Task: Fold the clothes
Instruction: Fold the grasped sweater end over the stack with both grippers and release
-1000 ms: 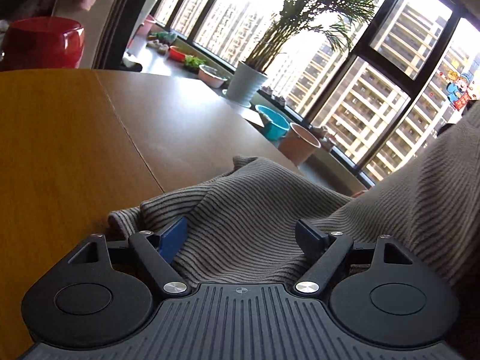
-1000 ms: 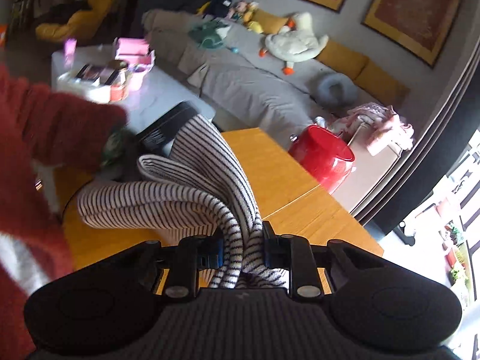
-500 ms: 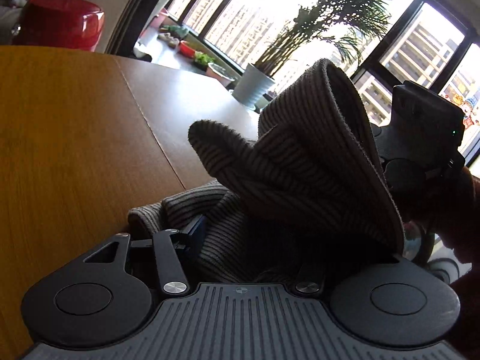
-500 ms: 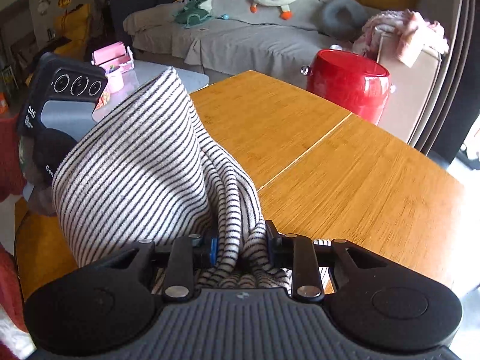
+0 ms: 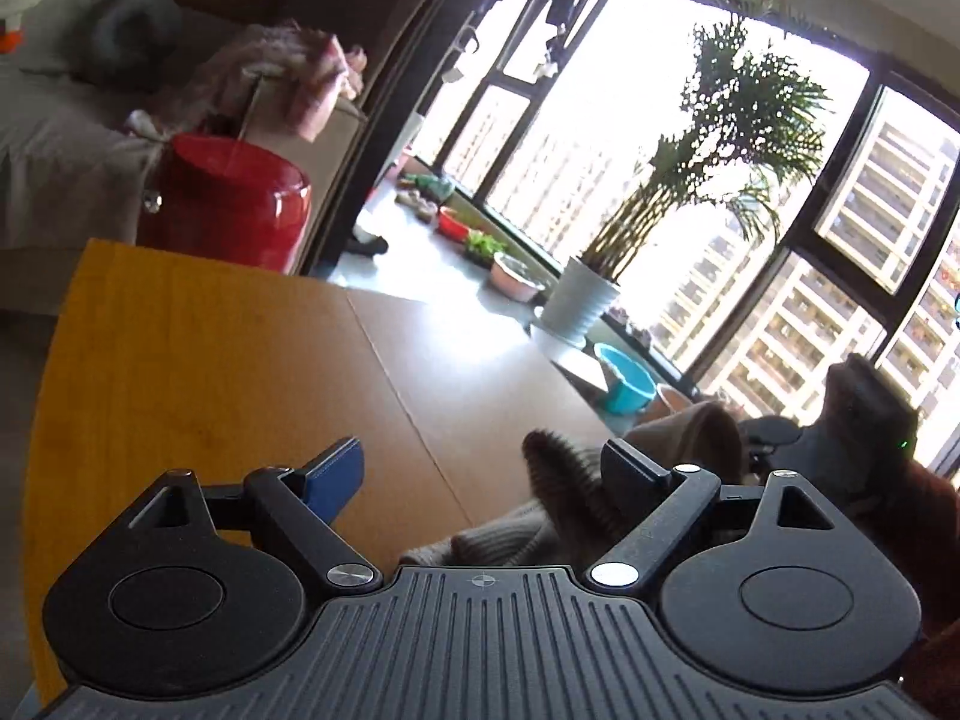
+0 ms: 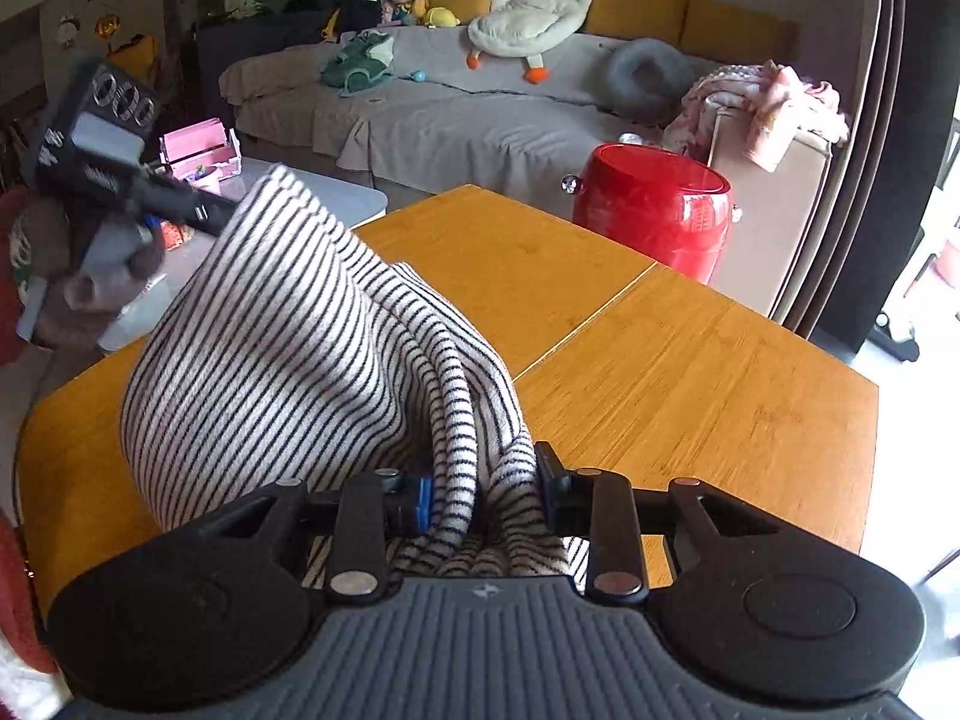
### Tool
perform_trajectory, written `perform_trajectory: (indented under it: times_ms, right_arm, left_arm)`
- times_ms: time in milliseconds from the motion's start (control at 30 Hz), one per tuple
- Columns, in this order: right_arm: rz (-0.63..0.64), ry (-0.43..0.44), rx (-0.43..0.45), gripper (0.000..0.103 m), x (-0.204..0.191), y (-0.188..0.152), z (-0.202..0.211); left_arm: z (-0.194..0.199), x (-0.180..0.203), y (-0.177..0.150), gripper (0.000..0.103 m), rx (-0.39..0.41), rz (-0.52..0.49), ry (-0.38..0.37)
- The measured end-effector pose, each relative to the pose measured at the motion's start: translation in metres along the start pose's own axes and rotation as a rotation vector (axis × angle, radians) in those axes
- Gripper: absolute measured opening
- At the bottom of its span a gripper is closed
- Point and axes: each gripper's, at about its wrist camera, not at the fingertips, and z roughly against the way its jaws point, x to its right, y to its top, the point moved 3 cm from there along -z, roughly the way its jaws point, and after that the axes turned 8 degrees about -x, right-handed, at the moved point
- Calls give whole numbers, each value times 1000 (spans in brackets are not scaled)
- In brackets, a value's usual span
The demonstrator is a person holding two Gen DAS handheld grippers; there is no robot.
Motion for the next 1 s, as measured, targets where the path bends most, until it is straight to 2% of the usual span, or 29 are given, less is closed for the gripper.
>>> perform_trajectory:
  times_ms: [67,133,200,267,300,400,500,600,667,700,733,833,900,1000]
  right_arm:
    - [4,-9,-15,31,-2,-1,-16]
    - [11,-11,-3,32,-3,-2,-24]
    - [-5,1,4,33,1,-2,-24]
    - [-38,18,7,39,8,-4,-25]
    - [-63,25,9,45,13,-6,-26]
    - [-115,28,32,50,23,-11,-22]
    - [-117,-9,59,50,26,-16,-10]
    - [-105,-88,107,51,28,-22,10]
    - [-102,-158,171,51,28,-23,28]
    - [-110,-166,205,45,27,-22,35]
    - [-121,-144,241,40,25,-19,41]
    - [-151,-39,318,40,20,-6,45]
    - [-196,14,281,40,24,-1,24]
    - [-282,-1,123,39,40,-13,-28]
  left_arm:
    - [14,24,5,90,46,-62,-3]
    - [23,57,1,90,58,-146,-30]
    - [20,86,-8,91,30,-231,-72]
    - [2,109,-24,91,-30,-291,-106]
    - [-14,115,-33,91,-66,-308,-95]
    - [-62,112,-54,88,-187,-318,-20]
    - [-88,99,-64,88,-231,-319,50]
    - [-91,87,-63,89,-227,-275,30]
    - [-90,80,-61,90,-226,-260,16]
    - [-90,79,-62,91,-227,-256,11]
    - [-91,78,-62,94,-226,-255,7]
    - [-91,78,-63,95,-220,-257,0]
    - [-85,73,-63,95,-219,-251,-4]
    - [-70,61,-63,96,-205,-222,45]
